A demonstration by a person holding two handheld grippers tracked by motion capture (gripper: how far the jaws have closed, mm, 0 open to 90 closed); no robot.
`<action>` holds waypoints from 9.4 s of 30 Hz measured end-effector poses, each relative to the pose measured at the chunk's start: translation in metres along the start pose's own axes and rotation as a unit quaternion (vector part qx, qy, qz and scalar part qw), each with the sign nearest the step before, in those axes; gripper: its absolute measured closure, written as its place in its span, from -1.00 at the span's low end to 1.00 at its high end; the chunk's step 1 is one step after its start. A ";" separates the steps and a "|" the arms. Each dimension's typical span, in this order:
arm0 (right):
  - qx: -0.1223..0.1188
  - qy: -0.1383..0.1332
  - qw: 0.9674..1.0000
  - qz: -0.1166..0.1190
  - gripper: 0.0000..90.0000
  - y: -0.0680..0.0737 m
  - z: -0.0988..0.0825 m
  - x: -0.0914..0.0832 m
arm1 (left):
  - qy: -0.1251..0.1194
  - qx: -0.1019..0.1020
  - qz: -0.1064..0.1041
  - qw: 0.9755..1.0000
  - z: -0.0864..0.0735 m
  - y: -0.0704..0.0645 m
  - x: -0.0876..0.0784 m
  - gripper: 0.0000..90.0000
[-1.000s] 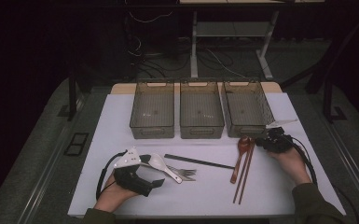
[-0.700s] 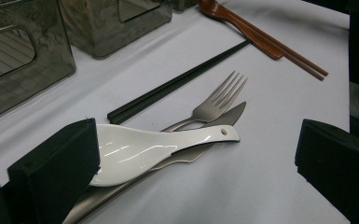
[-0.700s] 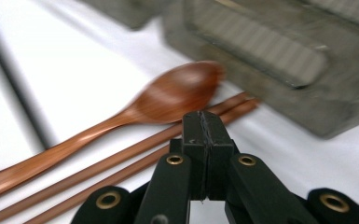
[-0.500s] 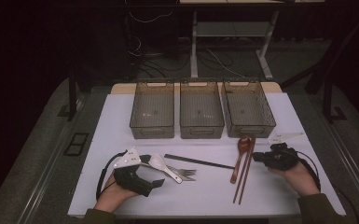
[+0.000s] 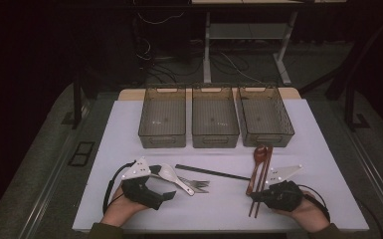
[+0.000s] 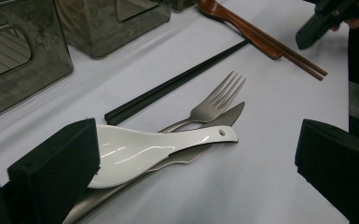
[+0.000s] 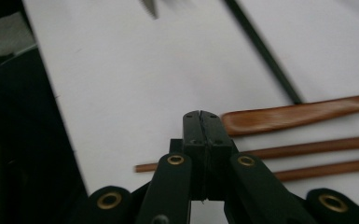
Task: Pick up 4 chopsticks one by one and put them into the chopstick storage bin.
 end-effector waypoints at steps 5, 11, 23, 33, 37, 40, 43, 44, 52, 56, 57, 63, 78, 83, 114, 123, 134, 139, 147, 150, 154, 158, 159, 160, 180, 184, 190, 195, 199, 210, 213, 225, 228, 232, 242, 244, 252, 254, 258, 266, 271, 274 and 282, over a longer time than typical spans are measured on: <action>-0.010 0.022 1.000 0.012 0.98 0.008 -0.002 0.012 | 0.001 0.001 0.000 1.000 0.000 0.000 0.000 -1.00; -0.018 0.039 0.999 0.018 0.98 0.015 -0.005 0.019 | 0.001 0.001 0.000 1.000 0.000 0.000 0.000 -1.00; -0.014 0.049 0.999 0.018 0.98 0.015 -0.013 0.014 | 0.002 0.001 0.000 1.000 -0.001 0.000 0.000 -1.00; -0.011 0.054 0.998 0.005 0.98 0.013 -0.020 0.006 | 0.002 0.000 0.000 1.000 -0.001 0.000 0.000 -1.00; -0.010 0.056 0.998 -0.001 0.98 0.012 -0.024 0.001 | 0.003 0.002 -0.001 1.000 -0.001 0.000 0.000 -1.00; -0.006 0.056 0.998 -0.007 0.98 0.011 -0.028 -0.002 | 0.003 0.001 -0.001 1.000 -0.001 0.000 0.000 -1.00; -0.004 0.057 0.998 -0.009 0.98 0.010 -0.030 -0.005 | 0.003 0.001 -0.001 1.000 -0.001 -0.001 0.000 -1.00; -0.005 0.056 0.998 -0.011 0.98 0.009 -0.031 -0.006 | 0.003 0.001 -0.001 1.000 -0.001 -0.001 0.000 -1.00; 0.002 0.055 0.998 -0.016 0.98 0.007 -0.037 -0.012 | 0.003 0.001 -0.001 1.000 -0.001 0.000 0.001 -1.00; 0.004 0.057 0.998 -0.018 0.98 0.006 -0.039 -0.015 | 0.004 0.001 -0.001 1.000 -0.001 -0.001 0.001 -1.00; 0.006 0.057 0.998 -0.021 0.98 0.006 -0.040 -0.016 | 0.003 0.001 -0.001 1.000 -0.001 -0.001 0.001 -1.00; 0.012 0.059 0.998 -0.031 0.98 0.002 -0.044 -0.021 | 0.004 0.000 -0.001 1.000 -0.001 -0.001 0.001 -1.00; 0.021 0.061 0.997 -0.048 0.98 -0.009 -0.054 -0.034 | 0.004 -0.001 0.000 1.000 -0.001 0.000 0.001 -1.00; 0.025 0.062 0.996 -0.056 0.98 -0.014 -0.057 -0.039 | 0.004 -0.001 0.000 1.000 -0.001 0.000 0.001 -1.00; 0.167 -0.076 0.962 -0.203 0.11 -0.127 -0.013 -0.062 | 0.002 -0.005 0.002 1.000 -0.002 0.001 0.002 -1.00; 0.219 -0.067 0.944 -0.236 0.09 -0.159 -0.006 -0.049 | 0.001 -0.005 0.002 1.000 -0.002 0.002 0.001 -1.00; 0.212 -0.047 0.944 -0.249 0.17 -0.161 -0.004 -0.036 | 0.002 -0.002 0.002 1.000 -0.002 0.002 0.001 -1.00; 0.204 -0.040 0.944 -0.256 0.24 -0.160 -0.004 -0.036 | 0.002 -0.002 0.001 1.000 -0.002 0.002 0.001 -1.00; 0.198 -0.038 0.946 -0.254 0.41 -0.159 -0.002 -0.035 | 0.002 -0.002 0.001 1.000 -0.002 0.002 0.000 -1.00; 0.197 -0.037 0.947 -0.252 0.45 -0.159 -0.002 -0.034 | 0.002 -0.002 0.001 1.000 -0.002 0.002 0.000 -1.00; 0.194 -0.035 0.947 -0.252 0.48 -0.159 -0.001 -0.034 | 0.002 -0.002 0.001 1.000 -0.002 0.002 0.001 -1.00; 0.191 -0.034 0.949 -0.250 0.53 -0.158 -0.001 -0.033 | 0.002 -0.003 0.001 1.000 -0.002 0.002 0.001 -1.00; 0.189 -0.033 0.949 -0.250 0.55 -0.158 -0.001 -0.033 | 0.002 -0.003 0.001 1.000 -0.002 0.002 0.001 -1.00; 0.187 -0.032 0.949 -0.250 0.57 -0.158 0.000 -0.033 | 0.002 -0.002 0.001 1.000 -0.002 0.002 0.001 -1.00; 0.165 -0.034 0.956 -0.240 0.52 -0.157 0.000 -0.033 | 0.001 -0.003 0.002 1.000 -0.002 0.002 0.000 -1.00; 0.164 -0.054 0.958 -0.230 0.28 -0.155 0.002 -0.039 | 0.001 -0.002 0.001 1.000 -0.003 0.003 0.000 -1.00; 0.156 -0.075 0.962 -0.211 0.19 -0.144 0.004 -0.052 | 0.000 -0.003 0.002 1.000 -0.003 0.004 -0.001 -1.00; 0.142 -0.082 0.969 -0.185 0.25 -0.132 -0.001 -0.060 | 0.001 0.000 0.000 1.000 -0.004 0.005 -0.001 -1.00; 0.136 -0.078 0.972 -0.175 0.32 -0.123 -0.008 -0.064 | 0.004 -0.001 0.002 1.000 -0.006 0.007 -0.001 -1.00; 0.112 -0.073 0.975 -0.175 0.70 -0.099 -0.024 -0.073 | -0.004 0.002 -0.001 1.000 -0.005 0.008 -0.001 -1.00; 0.113 -0.072 0.977 -0.165 0.73 -0.095 -0.029 -0.074 | -0.006 0.004 -0.001 1.000 -0.005 0.009 -0.001 -1.00; 0.122 -0.046 0.975 -0.180 0.83 -0.096 -0.049 -0.082 | -0.007 0.003 -0.001 1.000 -0.006 0.010 -0.001 -1.00; 0.125 -0.037 0.973 -0.191 0.83 -0.099 -0.055 -0.084 | -0.009 0.001 0.001 1.000 -0.005 0.010 -0.002 -1.00; 0.131 -0.037 0.972 -0.189 0.83 -0.101 -0.061 -0.086 | -0.013 -0.002 0.003 1.000 -0.003 0.009 -0.002 -1.00; 0.137 -0.019 0.973 -0.186 0.83 -0.100 -0.065 -0.084 | -0.015 0.000 0.002 1.000 -0.001 0.009 0.000 -1.00; 0.139 -0.017 0.972 -0.191 0.83 -0.101 -0.065 -0.084 | -0.013 0.002 0.002 1.000 -0.002 0.009 0.000 -1.00; 0.140 -0.013 0.971 -0.193 0.85 -0.105 -0.068 -0.084 | -0.015 0.000 0.004 1.000 -0.002 0.010 0.000 -1.00; 0.142 -0.012 0.971 -0.193 0.84 -0.106 -0.069 -0.084 | -0.015 0.000 0.004 1.000 -0.001 0.010 0.000 -1.00; 0.145 -0.014 0.971 -0.191 0.84 -0.108 -0.071 -0.085 | -0.013 0.002 0.004 1.000 -0.002 0.010 0.000 -1.00; 0.147 -0.014 0.970 -0.191 0.83 -0.111 -0.073 -0.083 | -0.013 0.001 0.004 1.000 -0.002 0.009 0.000 -1.00; 0.149 -0.009 0.969 -0.198 0.84 -0.110 -0.072 -0.082 | -0.012 0.003 0.003 1.000 -0.002 0.008 0.001 -1.00; 0.155 -0.009 0.968 -0.196 0.85 -0.111 -0.073 -0.082 | -0.012 0.004 0.003 1.000 -0.002 0.008 0.001 -1.00; 0.163 -0.012 0.966 -0.200 0.87 -0.113 -0.072 -0.084 | -0.011 0.003 0.004 1.000 -0.002 0.008 0.000 -1.00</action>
Point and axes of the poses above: each handheld gripper's, and its own axes: x roughly forward along the jaws, z roughly out of its top, y roughly to its left, the point moved 6 cm from there along x, roughly forward along the jaws, and after that the axes turned 8 degrees about z, right-handed, at the moved point
